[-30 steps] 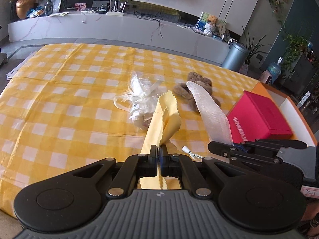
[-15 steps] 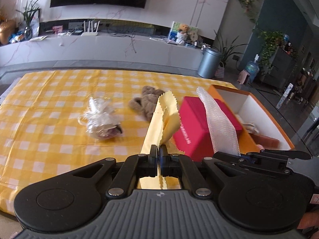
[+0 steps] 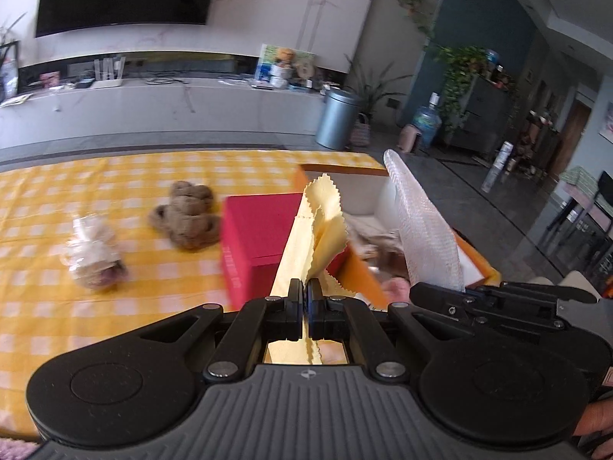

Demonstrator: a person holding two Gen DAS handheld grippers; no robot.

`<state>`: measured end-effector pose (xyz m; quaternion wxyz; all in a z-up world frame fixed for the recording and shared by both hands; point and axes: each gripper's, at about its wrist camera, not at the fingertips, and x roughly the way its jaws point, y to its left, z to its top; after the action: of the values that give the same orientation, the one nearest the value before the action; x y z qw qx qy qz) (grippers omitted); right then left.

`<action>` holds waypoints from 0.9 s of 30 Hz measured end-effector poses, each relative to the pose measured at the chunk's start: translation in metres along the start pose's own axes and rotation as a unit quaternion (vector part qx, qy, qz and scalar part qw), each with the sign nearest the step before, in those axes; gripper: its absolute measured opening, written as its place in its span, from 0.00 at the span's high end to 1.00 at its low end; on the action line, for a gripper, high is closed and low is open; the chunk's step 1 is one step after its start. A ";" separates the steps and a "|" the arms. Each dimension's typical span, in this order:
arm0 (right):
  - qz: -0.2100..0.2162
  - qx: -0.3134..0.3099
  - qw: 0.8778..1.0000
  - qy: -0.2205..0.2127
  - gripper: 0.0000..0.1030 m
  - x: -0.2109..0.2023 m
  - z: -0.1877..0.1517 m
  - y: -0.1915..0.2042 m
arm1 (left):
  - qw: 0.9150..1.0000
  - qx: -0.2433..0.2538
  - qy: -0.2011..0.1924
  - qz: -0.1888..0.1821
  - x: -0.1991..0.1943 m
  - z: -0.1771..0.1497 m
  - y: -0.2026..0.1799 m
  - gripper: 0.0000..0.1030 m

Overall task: Organize soft objects
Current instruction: 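Carry the yellow cloth in the left tool while the right tool carries the mesh bag to the orange box, then open both tools to drop the yellow cloth and mesh bag into the box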

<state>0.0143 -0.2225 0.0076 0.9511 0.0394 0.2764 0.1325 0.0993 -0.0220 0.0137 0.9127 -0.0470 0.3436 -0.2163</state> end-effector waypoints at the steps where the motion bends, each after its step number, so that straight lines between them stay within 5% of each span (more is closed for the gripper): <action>1: -0.006 -0.001 1.000 -0.001 0.99 -0.005 0.001 -0.008 | 1.000 0.007 0.001 -0.003 0.004 0.002 -0.006 0.98; 15: -0.084 -0.020 0.996 0.014 0.98 -0.010 0.036 -0.112 | 0.998 0.048 0.012 -0.043 0.063 0.045 -0.055 0.98; 27: -0.042 -0.003 0.990 0.132 0.98 0.068 0.023 -0.143 | 0.982 0.117 0.145 -0.031 0.157 0.033 -0.084 0.98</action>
<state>0.1145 -0.3411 -0.0290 0.9110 0.0075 0.4008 0.0969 0.1957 -0.1673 -0.0370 0.8451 0.0811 0.4432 -0.2877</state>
